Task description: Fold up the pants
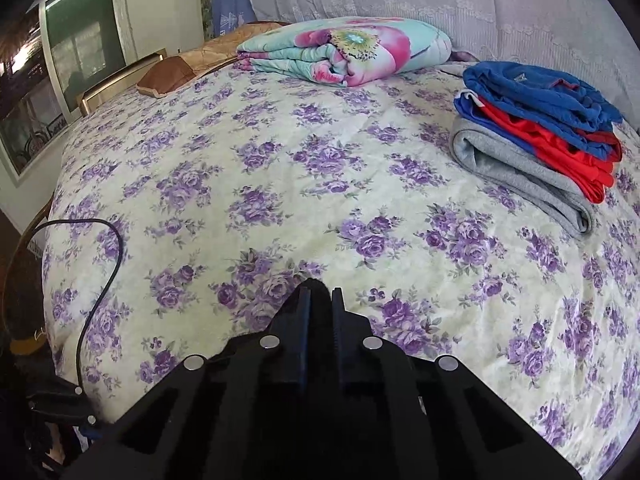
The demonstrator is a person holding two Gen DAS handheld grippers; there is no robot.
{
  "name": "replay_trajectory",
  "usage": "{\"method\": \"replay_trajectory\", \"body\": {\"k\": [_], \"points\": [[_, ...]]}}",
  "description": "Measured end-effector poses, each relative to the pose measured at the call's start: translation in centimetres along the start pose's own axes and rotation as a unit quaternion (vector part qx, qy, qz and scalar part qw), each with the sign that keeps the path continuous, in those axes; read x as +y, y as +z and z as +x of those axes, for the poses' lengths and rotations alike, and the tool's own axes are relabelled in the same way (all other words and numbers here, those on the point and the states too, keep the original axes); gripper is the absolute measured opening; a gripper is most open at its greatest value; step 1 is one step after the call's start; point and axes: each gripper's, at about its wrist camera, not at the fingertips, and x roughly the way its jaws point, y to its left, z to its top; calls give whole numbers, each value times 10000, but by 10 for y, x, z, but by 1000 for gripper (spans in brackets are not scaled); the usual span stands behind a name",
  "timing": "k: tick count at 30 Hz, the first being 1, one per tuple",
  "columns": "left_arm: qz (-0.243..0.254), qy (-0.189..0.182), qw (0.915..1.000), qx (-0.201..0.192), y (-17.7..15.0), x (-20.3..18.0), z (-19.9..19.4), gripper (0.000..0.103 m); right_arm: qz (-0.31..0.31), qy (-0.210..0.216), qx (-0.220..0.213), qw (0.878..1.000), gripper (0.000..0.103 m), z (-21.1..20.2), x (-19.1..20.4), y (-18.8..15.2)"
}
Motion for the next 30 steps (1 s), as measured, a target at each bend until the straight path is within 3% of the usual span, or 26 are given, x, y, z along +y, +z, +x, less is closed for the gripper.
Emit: {"method": "replay_trajectory", "body": {"k": [4, 6, 7, 11, 15, 17, 18, 20, 21, 22, 24, 27, 30], "points": [[-147, -94, 9998, 83, -7, 4, -6, 25, 122, 51, 154, 9998, 11, 16, -6, -4], [-304, -176, 9993, 129, -6, 9, -10, 28, 207, 16, -32, 9998, 26, 6, -7, -3], [-395, -193, 9989, 142, -5, 11, -13, 29, 229, 50, -247, 9994, 28, -6, -6, -4], [-430, 131, 9990, 22, -1, 10, -23, 48, 85, 329, -662, 9972, 28, -38, 11, -5], [-180, 463, 9984, 273, -4, 0, -4, 51, -134, 716, -41, 9973, 27, -6, 34, -8], [-111, 593, 9979, 229, -4, -4, -3, 51, 40, 845, 427, 9955, 27, 23, 31, -11], [-132, 639, 9976, 233, -3, -4, -3, 51, 243, 979, 409, 9941, 26, 25, 26, -12], [-212, 659, 9974, 212, 1, -3, -5, 57, 632, 1111, 96, 9917, 28, 9, 15, -10], [-237, 786, 9965, 147, 4, -2, -7, 65, 713, 1053, -182, 9917, 37, -7, 11, -11], [-242, 997, 9947, 55, 7, -2, -8, 70, 750, 954, -446, 9916, 53, -25, 8, -13], [-226, 1336, 9906, -173, 15, 0, -12, 78, 880, 818, -932, 9884, 69, -61, 1, -23], [-109, 1462, 9885, -373, 26, -4, -12, 81, 1139, 645, -1507, 9799, 72, -113, -14, -55], [-19, 1683, 9841, -571, 32, -8, -11, 88, 1522, 394, -1960, 9679, 83, -156, -30, -97]]}}
